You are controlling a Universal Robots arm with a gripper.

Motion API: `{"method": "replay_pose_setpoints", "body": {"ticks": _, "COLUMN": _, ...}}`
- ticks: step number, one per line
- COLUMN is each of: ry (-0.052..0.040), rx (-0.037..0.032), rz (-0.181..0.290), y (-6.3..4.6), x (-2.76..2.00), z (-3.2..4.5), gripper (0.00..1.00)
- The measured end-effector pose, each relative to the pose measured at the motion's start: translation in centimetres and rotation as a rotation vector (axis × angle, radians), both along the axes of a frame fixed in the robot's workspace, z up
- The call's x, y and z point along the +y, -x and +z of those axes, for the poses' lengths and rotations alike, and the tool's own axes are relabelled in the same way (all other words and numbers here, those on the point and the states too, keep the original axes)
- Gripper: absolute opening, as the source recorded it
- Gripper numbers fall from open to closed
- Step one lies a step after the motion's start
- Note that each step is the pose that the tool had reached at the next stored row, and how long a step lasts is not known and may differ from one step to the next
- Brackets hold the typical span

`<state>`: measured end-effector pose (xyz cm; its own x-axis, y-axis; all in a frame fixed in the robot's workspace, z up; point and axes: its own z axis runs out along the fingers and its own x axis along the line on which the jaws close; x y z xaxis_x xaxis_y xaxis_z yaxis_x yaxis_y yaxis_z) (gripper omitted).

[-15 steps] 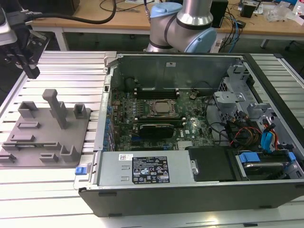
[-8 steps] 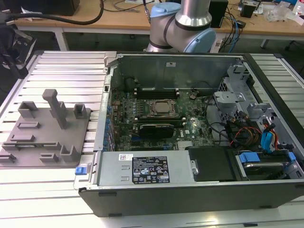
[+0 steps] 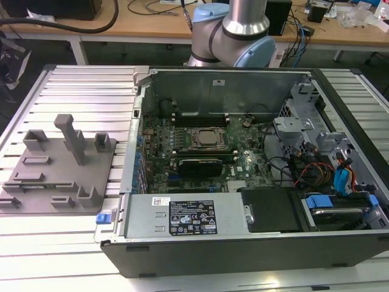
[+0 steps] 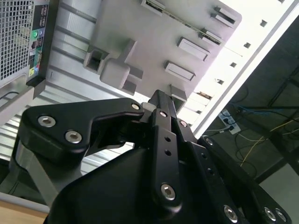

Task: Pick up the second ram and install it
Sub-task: 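Reach for the second ram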

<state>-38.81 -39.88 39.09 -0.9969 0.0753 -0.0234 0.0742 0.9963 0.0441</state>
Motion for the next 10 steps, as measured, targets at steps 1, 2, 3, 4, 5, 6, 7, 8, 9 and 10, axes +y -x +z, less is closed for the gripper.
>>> {"method": "replay_pose_setpoints", "body": {"ticks": 1, "ry": 0.0001, "rx": 0.0000, "rz": 0.000, "y": 0.3, "x": 0.00, "z": -0.03, "gripper": 0.08}}
{"method": "replay_pose_setpoints", "body": {"ticks": 2, "ry": 0.0001, "rx": 0.0001, "rz": 0.000, "y": 0.5, "x": 0.00, "z": -0.04, "gripper": 0.08}}
{"method": "replay_pose_setpoints", "body": {"ticks": 3, "ry": 0.0000, "rx": -0.0001, "rz": 0.000, "y": 0.6, "x": 0.00, "z": -0.06, "gripper": 0.08}}
{"method": "replay_pose_setpoints", "body": {"ticks": 4, "ry": 0.0000, "rx": -0.0001, "rz": 0.000, "y": 0.8, "x": 0.00, "z": -0.13, "gripper": 0.08}}
{"method": "replay_pose_setpoints", "body": {"ticks": 5, "ry": 0.0000, "rx": 0.0000, "rz": 0.000, "y": 1.0, "x": -0.01, "z": -0.32, "gripper": 0.08}}
{"method": "replay_pose_setpoints", "body": {"ticks": 6, "ry": 0.0000, "rx": 0.0000, "rz": 0.000, "y": 1.0, "x": -0.05, "z": -0.65, "gripper": 0.08}}
{"method": "replay_pose_setpoints", "body": {"ticks": 7, "ry": 0.0000, "rx": 0.0002, "rz": 0.000, "y": 1.1, "x": -0.11, "z": -0.90, "gripper": 0.08}}
{"method": "replay_pose_setpoints", "body": {"ticks": 8, "ry": 0.0000, "rx": 0.0003, "rz": 0.000, "y": 1.1, "x": -0.20, "z": -1.11, "gripper": 0.08}}
{"method": "replay_pose_setpoints", "body": {"ticks": 9, "ry": 0.0000, "rx": 0.0006, "rz": 0.000, "y": 1.1, "x": -0.26, "z": -1.25, "gripper": 0.08}}
{"method": "replay_pose_setpoints", "body": {"ticks": 10, "ry": 0.0000, "rx": 0.0013, "rz": 0.000, "y": 1.1, "x": -0.43, "z": -1.53, "gripper": 0.08}}
